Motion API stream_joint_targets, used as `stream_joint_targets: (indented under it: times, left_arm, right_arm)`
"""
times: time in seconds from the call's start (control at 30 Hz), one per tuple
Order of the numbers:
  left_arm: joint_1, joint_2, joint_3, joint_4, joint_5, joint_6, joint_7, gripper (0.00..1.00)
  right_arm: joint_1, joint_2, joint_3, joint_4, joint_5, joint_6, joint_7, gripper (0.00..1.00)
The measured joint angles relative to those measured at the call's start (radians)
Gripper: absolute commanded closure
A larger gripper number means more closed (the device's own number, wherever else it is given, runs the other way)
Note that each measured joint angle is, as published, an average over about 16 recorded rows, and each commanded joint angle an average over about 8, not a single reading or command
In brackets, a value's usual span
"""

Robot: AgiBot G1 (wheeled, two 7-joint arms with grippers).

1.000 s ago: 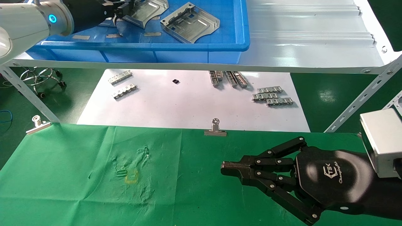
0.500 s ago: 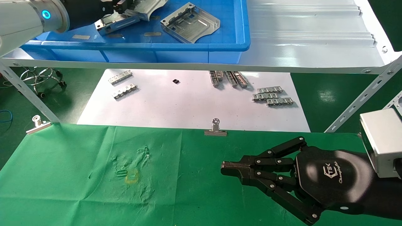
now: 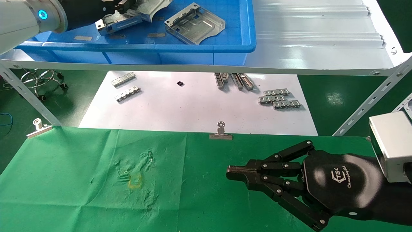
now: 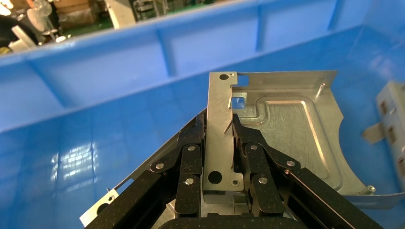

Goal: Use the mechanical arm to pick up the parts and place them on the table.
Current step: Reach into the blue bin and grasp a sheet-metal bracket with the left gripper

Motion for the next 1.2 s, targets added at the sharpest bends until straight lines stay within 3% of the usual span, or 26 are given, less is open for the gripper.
stream_joint_targets:
  times: [0.17, 0.2, 0.6, 0.67, 0.87, 0.9, 1.2]
  left_arm:
    - [0.003, 0.004, 0.001, 0.005, 0.002, -0.017, 0.008, 0.03]
    - [0.003, 0.004, 0.002, 0.006, 0.002, -0.02, 0.009, 0.0]
    - [-0.004, 0.004, 0.002, 0.011, 0.004, -0.016, 0.007, 0.0]
    - [-0.007, 0.002, 0.003, 0.012, 0.004, -0.009, 0.005, 0.15]
    - [-0.013, -0.003, 0.005, 0.015, 0.007, 0.014, -0.003, 0.9]
    - [-0.014, -0.003, 0.005, 0.016, 0.008, 0.018, -0.005, 0.97]
    - [-0.019, -0.013, 0.011, 0.021, 0.016, 0.063, -0.02, 1.0]
  right_arm:
    - [0.0, 0.0, 0.0, 0.0, 0.0, 0.0, 0.0, 1.0]
    - [0.0, 0.0, 0.0, 0.0, 0.0, 0.0, 0.0, 1.0]
    - [0.0, 0.0, 0.0, 0.0, 0.0, 0.0, 0.0, 1.0]
    - [0.0, 0.0, 0.0, 0.0, 0.0, 0.0, 0.0, 1.0]
    - [0.0, 0.0, 0.0, 0.0, 0.0, 0.0, 0.0, 1.0]
    - [0.0, 0.0, -0.001, 0.0, 0.0, 0.0, 0.0, 1.0]
    - [0.0, 0.0, -0.001, 0.0, 0.0, 0.0, 0.0, 1.0]
